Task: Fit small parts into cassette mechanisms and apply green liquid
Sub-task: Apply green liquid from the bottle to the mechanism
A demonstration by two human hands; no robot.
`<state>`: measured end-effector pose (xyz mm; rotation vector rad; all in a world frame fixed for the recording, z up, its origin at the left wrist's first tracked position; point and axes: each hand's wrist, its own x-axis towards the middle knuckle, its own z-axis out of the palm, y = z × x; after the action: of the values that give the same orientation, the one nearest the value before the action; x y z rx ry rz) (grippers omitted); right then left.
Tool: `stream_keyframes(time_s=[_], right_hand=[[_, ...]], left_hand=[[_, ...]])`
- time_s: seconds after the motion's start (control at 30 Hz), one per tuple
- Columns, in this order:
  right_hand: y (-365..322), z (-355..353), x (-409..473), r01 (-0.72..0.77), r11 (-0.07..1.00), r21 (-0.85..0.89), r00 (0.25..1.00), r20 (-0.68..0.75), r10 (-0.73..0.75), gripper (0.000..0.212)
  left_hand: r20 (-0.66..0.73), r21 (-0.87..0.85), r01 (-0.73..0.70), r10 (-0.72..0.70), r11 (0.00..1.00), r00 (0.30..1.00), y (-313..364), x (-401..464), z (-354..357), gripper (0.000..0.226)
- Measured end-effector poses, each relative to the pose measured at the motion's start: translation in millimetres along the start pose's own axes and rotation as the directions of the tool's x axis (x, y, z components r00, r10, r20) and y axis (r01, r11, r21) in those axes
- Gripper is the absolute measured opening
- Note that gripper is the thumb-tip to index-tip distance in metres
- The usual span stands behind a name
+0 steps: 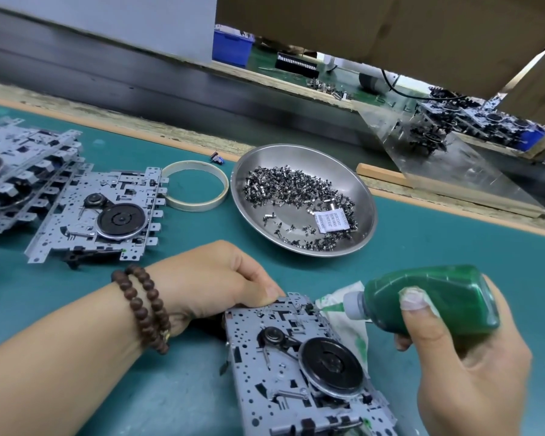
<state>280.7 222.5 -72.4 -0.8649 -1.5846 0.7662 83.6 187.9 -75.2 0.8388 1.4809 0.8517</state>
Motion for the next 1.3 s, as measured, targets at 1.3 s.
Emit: stream_keyframes(time_s=[1.3], right_hand=[[3.8,-2.7,1.9,-0.058,0.993,0.107,0.998,-0.02,0.061,0.016]], left_hand=[[0.012,-0.014,-0.012,0.012,1.0,1.0,0.2,-1.0,0.5,0.01]])
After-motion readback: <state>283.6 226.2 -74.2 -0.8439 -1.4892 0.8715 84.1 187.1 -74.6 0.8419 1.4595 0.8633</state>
